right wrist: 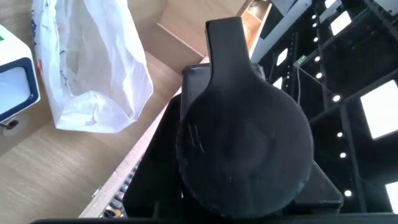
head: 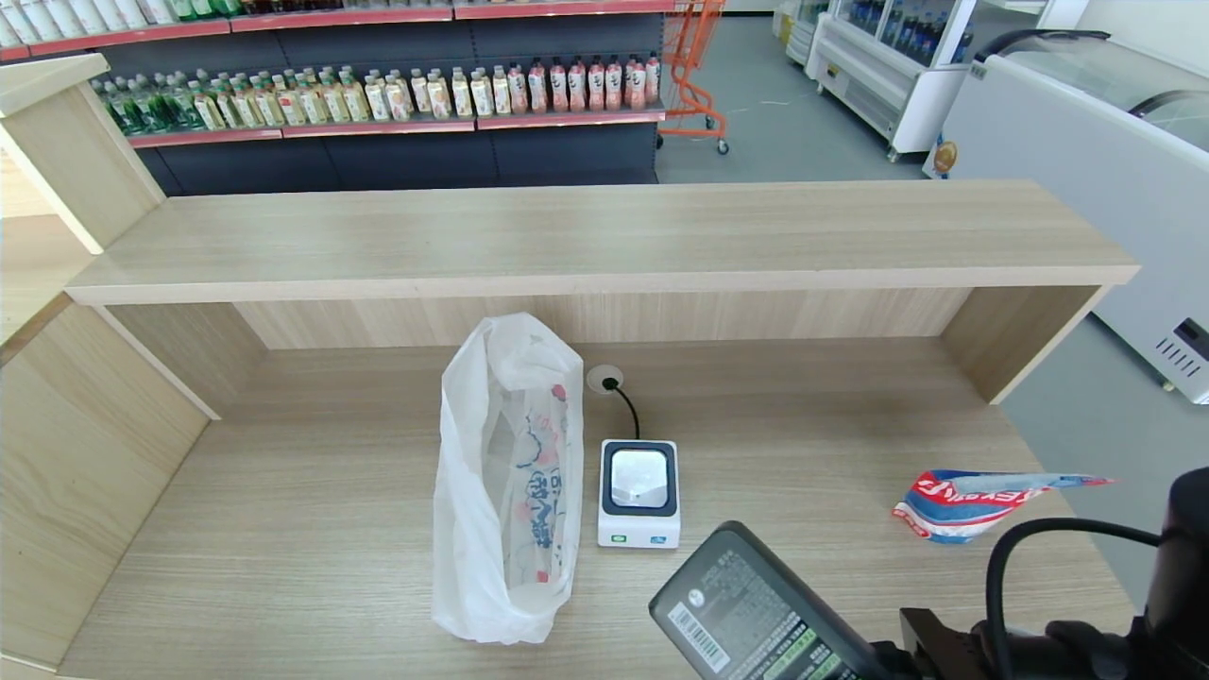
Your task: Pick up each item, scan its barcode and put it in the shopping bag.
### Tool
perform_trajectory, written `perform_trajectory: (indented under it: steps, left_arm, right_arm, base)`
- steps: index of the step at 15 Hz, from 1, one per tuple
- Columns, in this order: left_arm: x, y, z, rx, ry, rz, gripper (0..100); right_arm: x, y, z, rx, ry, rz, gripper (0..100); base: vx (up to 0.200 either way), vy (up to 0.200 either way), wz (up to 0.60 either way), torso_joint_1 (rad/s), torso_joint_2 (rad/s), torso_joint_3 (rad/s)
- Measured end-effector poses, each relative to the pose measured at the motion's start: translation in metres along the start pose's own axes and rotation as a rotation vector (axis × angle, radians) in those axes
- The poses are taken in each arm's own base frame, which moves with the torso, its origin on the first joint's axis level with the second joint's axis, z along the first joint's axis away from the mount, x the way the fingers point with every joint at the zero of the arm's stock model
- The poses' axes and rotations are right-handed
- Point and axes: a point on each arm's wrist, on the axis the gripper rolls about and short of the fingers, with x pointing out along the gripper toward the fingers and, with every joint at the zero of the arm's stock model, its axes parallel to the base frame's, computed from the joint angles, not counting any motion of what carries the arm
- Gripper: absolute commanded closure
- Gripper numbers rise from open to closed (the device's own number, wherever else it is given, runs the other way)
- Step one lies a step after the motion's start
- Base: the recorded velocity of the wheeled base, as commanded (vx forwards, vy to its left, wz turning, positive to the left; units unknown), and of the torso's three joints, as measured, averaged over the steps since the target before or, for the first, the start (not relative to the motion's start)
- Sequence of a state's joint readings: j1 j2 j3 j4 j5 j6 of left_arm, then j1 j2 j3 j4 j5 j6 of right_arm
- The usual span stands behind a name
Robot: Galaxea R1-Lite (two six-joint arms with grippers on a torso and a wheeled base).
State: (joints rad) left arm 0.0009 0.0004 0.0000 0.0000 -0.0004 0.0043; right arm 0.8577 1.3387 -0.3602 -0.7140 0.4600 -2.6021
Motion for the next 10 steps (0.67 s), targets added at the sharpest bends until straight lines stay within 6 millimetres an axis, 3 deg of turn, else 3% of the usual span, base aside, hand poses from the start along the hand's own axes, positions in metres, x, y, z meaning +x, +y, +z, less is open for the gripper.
perform_trajectory:
  steps: [10]
  left_arm:
    - [0.0000, 0.0000, 0.0000, 0.000, 0.000, 0.000, 0]
  right_arm:
    - [-0.0071, -0.0029, 0.0032, -0.034, -0.006, -0.031, 100]
  base:
    - [0.000, 0.000, 0.00, 0.000, 0.00, 0.000]
